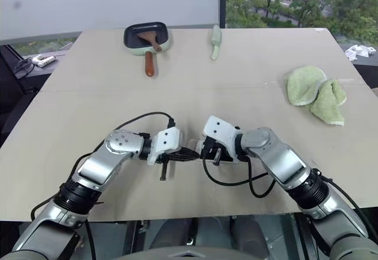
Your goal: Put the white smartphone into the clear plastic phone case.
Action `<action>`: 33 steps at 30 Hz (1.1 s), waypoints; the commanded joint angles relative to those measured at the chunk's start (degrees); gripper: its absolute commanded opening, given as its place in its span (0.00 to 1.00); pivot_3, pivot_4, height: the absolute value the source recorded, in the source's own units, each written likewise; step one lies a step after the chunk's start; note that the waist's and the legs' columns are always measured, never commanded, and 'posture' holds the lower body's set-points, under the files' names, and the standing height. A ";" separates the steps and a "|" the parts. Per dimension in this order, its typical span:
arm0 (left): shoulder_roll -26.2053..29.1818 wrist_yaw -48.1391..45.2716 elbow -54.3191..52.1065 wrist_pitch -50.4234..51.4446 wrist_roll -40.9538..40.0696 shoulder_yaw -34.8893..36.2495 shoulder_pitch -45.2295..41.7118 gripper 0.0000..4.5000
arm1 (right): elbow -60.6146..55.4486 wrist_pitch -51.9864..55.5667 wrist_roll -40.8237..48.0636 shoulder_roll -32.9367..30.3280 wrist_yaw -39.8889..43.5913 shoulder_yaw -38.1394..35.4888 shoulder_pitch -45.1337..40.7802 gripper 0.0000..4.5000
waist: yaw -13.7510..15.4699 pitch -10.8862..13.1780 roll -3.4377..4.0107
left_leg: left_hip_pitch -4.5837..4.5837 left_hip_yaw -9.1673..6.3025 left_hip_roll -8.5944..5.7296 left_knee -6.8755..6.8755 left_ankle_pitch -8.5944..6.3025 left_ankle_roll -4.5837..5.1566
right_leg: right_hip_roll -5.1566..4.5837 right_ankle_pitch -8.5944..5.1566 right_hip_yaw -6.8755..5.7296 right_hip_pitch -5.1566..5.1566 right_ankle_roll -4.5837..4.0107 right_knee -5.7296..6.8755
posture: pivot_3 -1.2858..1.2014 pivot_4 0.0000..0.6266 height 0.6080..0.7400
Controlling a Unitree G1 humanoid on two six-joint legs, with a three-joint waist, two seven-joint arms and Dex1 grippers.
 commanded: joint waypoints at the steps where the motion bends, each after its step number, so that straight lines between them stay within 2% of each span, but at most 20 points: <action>1: 0.18 1.12 1.48 0.85 -0.28 1.81 0.22 0.00 | -4.00 -1.67 5.25 1.65 1.40 -7.19 0.70 0.02 | -0.05 0.05 0.02 | -0.06 0.00 0.01 0.00 0.00 0.00 | 0.01 0.00 0.01 -0.08 0.00 0.01 | 0.52 0.24 1.00; 6: -1.51 1.82 0.80 1.86 -2.75 3.89 -0.67 0.00 | -6.92 -3.59 11.23 1.33 3.53 -14.64 2.40 0.02 | -0.06 0.09 0.03 | -0.12 0.01 0.01 -0.07 0.00 0.00 | 0.00 0.00 0.01 -0.14 0.01 -0.02 | 0.52 0.24 1.00; 11: -2.36 2.72 0.15 2.50 -4.68 6.20 -1.25 0.00 | -6.84 -6.83 12.48 -3.93 6.51 -18.70 4.94 0.02 | 0.04 0.15 0.03 | -0.21 0.00 0.01 -0.18 0.00 0.00 | -0.02 0.00 -0.01 -0.18 0.01 -0.18 | 0.52 0.24 1.00; 15: -0.69 3.76 1.00 2.30 -5.19 10.15 -2.99 0.00 | -5.83 -7.46 12.65 -8.85 7.91 -21.47 6.39 0.02 | -0.08 0.28 0.04 | -0.20 0.03 0.01 -0.24 0.00 0.00 | -0.01 0.01 0.01 -0.24 0.01 -0.16 | 0.52 0.24 1.00; 21: 4.12 3.00 3.07 1.82 -5.01 13.99 -3.16 0.00 | -4.37 -9.08 11.24 -16.40 10.40 -22.69 9.89 0.02 | -0.09 0.31 0.03 | -0.22 0.10 0.02 -0.42 0.00 0.00 | 0.00 0.00 0.07 -0.38 0.00 -0.19 | 0.52 0.24 1.00; 24: 5.90 1.61 2.73 1.83 -4.79 13.27 -0.73 0.00 | -3.38 -10.73 9.24 -20.34 11.91 -21.52 11.96 0.02 | -0.04 0.33 0.04 | -0.26 0.12 0.03 -0.43 0.00 0.00 | -0.01 0.00 0.07 -0.40 0.00 -0.23 | 0.52 0.24 1.00; 33: 2.78 1.57 1.77 1.08 -3.18 7.70 2.52 0.00 | -4.39 -9.97 7.84 -22.85 13.15 -19.16 12.53 0.02 | 0.03 0.41 0.00 | -0.26 0.15 0.04 -0.43 0.00 0.00 | -0.02 0.00 0.11 -0.42 0.00 -0.20 | 0.52 0.24 1.00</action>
